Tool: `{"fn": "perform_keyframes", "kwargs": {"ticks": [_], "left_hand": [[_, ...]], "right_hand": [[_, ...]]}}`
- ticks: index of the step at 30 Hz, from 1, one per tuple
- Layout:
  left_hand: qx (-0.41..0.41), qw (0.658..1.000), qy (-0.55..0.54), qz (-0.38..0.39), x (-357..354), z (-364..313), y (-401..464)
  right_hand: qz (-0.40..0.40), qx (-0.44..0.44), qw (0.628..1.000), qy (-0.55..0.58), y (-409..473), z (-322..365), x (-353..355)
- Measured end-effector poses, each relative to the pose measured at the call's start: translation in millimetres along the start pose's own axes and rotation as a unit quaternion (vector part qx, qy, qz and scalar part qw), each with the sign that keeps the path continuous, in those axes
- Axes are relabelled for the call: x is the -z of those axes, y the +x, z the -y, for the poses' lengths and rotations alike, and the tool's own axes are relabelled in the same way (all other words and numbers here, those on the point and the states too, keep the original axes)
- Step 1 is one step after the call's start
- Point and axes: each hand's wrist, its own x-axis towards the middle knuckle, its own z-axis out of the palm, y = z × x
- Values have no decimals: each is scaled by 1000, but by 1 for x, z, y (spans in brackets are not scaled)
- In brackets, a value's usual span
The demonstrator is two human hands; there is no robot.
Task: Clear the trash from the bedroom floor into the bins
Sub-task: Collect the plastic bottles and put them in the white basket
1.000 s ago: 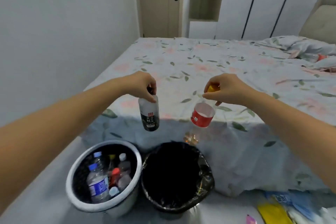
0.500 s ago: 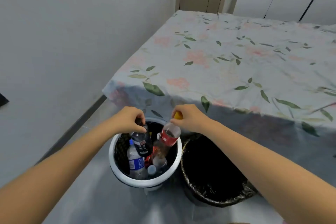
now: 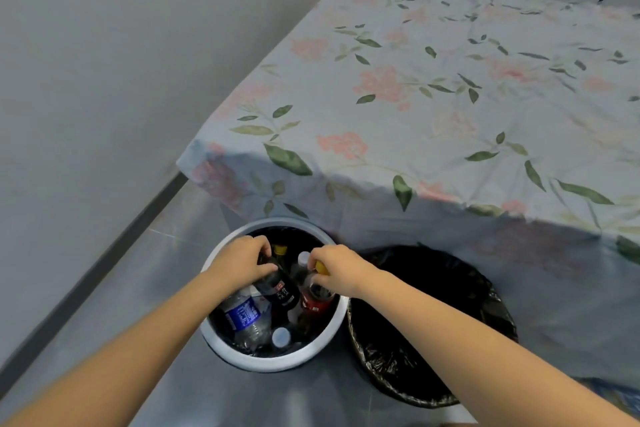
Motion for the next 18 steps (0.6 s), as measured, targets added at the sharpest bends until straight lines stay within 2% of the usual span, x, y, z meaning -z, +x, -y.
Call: {"fn": "perform_keyframes", "kwargs": {"ticks": [3,9,14,18], "left_hand": [[-30,996,71,32,13,-15,12],[-94,991,99,-8,69,-91,36],[-203,972,121,-18,101,-199,39],[-272,955,118,-17,105,-308,37]], "right_hand": [[-29,-20,999,16,-6,-7,9],[-116,-105,987,31,-47,-56,65],[-213,-199,953,79,-136,-124,116],[-291,-271,916,61,-236,-176,149]]}}
